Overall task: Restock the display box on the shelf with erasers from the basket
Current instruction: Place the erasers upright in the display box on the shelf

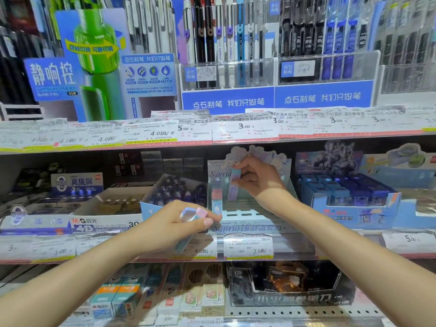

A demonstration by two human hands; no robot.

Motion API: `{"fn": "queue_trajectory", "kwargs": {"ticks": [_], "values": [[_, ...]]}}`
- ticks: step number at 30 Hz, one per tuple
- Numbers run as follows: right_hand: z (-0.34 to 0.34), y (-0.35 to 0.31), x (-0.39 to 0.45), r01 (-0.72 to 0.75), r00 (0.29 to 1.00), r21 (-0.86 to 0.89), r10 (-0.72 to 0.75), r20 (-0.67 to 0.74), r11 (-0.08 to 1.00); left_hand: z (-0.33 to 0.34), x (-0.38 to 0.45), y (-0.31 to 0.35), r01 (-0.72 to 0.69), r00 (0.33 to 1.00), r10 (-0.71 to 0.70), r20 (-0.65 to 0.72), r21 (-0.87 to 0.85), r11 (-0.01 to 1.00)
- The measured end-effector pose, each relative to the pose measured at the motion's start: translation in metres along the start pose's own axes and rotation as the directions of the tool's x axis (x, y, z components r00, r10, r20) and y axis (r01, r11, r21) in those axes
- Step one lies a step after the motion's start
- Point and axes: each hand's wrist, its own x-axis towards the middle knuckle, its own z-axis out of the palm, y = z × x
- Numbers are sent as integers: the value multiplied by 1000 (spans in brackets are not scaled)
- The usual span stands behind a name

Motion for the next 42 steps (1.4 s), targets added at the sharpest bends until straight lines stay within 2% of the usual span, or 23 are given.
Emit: {"fn": "queue_trajectory", "kwargs": {"ticks": [5, 12, 16, 18, 24, 27, 30, 33, 36, 42], "values": [[3, 0, 2, -17, 1000, 5, 17, 13, 1000, -1, 3, -2, 8, 1000, -8, 0, -17, 1000], [4, 2, 0, 27, 991, -169, -5, 131, 985, -3, 5, -5, -15, 1000, 15, 12, -13, 1000], [0, 7, -2, 210, 977, -312, -192, 88, 926, -4, 6, -5, -29, 1000, 29, 7, 8, 1000], [-1, 11, 0, 249, 968, -343, -240, 69, 906, -4, 6, -5, -29, 1000, 29, 4, 25, 999], [2, 18, 8, 185, 983, -321, -177, 57, 929, -4, 6, -6, -12, 1000, 12, 11, 18, 1000], [0, 11, 9, 62, 998, -241, -57, 26, 969, -4, 6, -4, -11, 1000, 10, 12, 30, 999], [-6, 12, 4, 88, 996, -372, -74, 51, 924, -5, 6, -5, -12, 1000, 11, 20, 33, 999], [-7, 11, 0, 141, 989, -369, -119, 83, 919, -5, 6, -4, -5, 1000, 5, 22, 31, 1000], [-5, 16, 4, 191, 977, -479, -121, 175, 857, -5, 7, -4, -13, 1000, 13, 18, 21, 1000], [-6, 11, 4, 155, 977, -439, -72, 199, 885, -5, 5, 1, -12, 1000, 11, 29, 51, 999]]}}
